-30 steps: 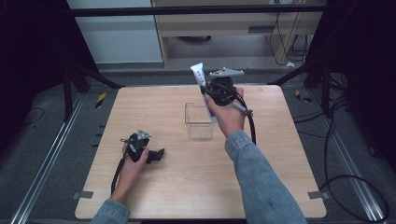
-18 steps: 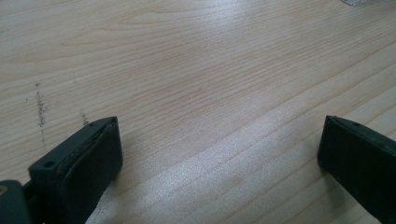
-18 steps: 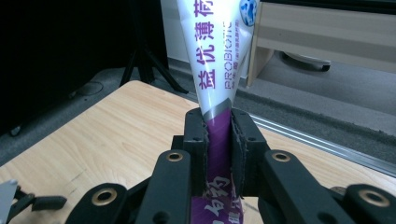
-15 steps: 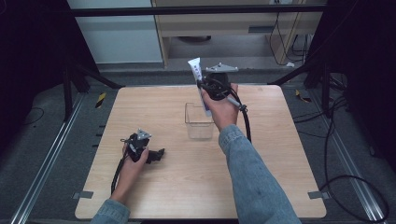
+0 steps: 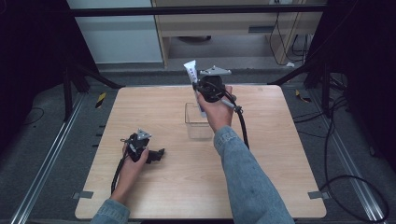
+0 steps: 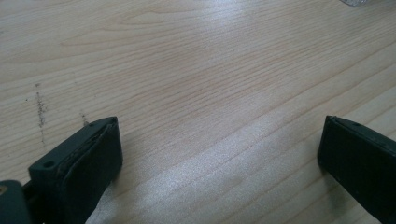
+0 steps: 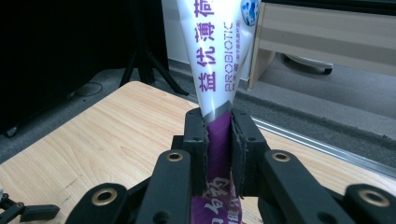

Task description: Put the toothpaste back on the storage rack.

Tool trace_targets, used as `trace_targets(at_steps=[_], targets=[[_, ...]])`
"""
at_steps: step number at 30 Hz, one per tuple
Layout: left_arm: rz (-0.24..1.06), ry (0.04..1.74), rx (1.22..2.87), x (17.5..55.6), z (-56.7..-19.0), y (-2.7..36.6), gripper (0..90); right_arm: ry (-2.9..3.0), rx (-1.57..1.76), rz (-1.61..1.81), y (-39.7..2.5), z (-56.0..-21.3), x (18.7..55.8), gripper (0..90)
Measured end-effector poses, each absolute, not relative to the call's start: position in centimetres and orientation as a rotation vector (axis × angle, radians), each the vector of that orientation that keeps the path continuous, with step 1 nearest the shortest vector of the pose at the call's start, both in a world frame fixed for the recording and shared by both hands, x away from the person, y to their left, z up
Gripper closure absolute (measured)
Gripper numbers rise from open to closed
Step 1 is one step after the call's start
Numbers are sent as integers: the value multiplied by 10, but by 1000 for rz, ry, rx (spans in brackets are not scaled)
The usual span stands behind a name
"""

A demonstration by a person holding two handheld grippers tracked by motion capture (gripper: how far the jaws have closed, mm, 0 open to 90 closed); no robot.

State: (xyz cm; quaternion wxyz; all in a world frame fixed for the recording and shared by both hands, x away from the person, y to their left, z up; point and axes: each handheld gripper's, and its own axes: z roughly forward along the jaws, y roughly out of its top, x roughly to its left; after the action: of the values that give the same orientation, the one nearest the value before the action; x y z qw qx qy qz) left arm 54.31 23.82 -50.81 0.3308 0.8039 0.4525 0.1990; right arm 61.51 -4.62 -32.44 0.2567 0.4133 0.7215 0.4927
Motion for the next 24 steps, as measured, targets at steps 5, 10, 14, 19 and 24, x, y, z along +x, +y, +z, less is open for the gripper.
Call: trace_targets(at_steps=[5, 10, 14, 19, 24], targets=[[520, 1183, 2101, 543, -508, 238, 0, 1967, 1118, 1320, -44, -330, 616, 782], [519, 1185, 2100, 543, -508, 238, 0, 1969, 1114, 1310, -42, -334, 617, 782], [518, 1186, 2099, 543, -508, 238, 0, 1970, 1109, 1305, -41, -338, 619, 783], [519, 1185, 2100, 543, -508, 238, 0, 1970, 1118, 1305, -40, -342, 618, 782], [518, 1186, 2099, 543, -508, 238, 0, 1979, 1122, 1301, -41, -350, 618, 783]])
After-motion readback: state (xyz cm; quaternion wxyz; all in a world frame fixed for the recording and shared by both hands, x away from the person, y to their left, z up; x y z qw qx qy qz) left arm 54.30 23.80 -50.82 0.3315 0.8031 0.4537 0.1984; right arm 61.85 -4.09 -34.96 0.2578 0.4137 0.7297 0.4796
